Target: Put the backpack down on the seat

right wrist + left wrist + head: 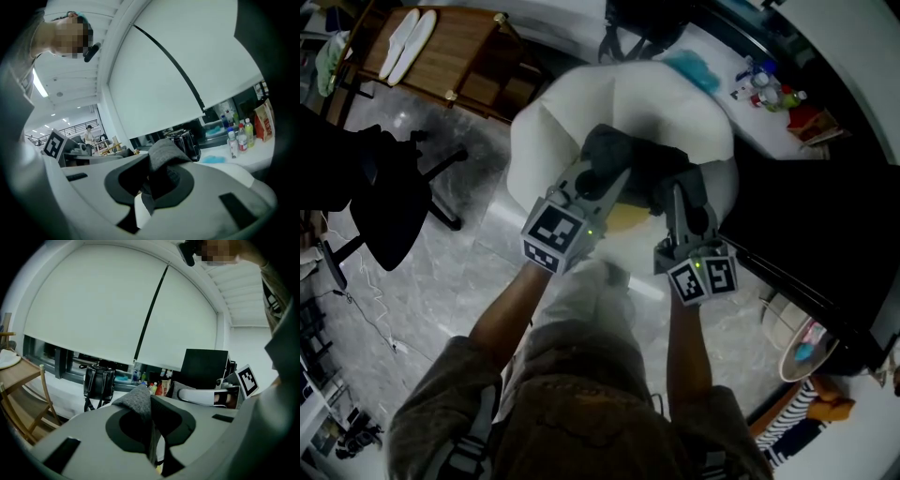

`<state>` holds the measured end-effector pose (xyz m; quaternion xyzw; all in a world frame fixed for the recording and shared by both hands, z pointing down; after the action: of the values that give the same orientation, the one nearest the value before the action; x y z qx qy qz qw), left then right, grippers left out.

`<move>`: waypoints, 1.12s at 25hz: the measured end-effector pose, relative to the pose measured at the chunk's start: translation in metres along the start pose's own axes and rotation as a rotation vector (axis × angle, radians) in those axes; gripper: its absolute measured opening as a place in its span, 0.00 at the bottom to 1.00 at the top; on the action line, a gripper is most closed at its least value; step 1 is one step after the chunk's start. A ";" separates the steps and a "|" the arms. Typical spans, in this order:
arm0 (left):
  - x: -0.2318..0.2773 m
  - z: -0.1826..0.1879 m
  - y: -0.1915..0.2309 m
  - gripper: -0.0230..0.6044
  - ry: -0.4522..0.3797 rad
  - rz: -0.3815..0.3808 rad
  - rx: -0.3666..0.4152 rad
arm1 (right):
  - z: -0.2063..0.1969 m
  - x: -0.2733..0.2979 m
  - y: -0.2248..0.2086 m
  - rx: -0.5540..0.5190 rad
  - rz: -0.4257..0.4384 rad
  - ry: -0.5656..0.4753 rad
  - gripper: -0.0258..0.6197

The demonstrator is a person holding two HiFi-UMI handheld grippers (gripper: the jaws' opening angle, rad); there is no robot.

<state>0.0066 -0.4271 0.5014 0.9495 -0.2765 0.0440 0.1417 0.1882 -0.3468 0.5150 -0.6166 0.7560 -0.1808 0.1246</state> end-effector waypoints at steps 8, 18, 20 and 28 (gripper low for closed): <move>0.007 -0.009 0.009 0.09 0.005 0.010 0.008 | -0.011 0.007 -0.004 -0.009 -0.037 0.022 0.09; 0.036 -0.031 0.025 0.09 -0.025 0.026 0.030 | -0.037 0.027 -0.026 -0.023 -0.064 0.018 0.09; 0.043 -0.036 0.029 0.09 -0.030 0.026 0.034 | -0.043 0.033 -0.032 -0.024 -0.067 0.014 0.09; 0.063 -0.066 0.044 0.09 -0.042 0.035 0.038 | -0.070 0.051 -0.057 -0.030 -0.068 0.009 0.09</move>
<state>0.0360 -0.4758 0.5853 0.9477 -0.2951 0.0318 0.1172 0.1995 -0.3977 0.6042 -0.6430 0.7377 -0.1764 0.1059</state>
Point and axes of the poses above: the fingertips, and each gripper's own axes: x forward along the fingers, y to its left, z out of its top, the point moved 9 cm from there along -x, backward along the fingers, and after that the axes turned 10 degrees about -y, right-handed, at the moved point
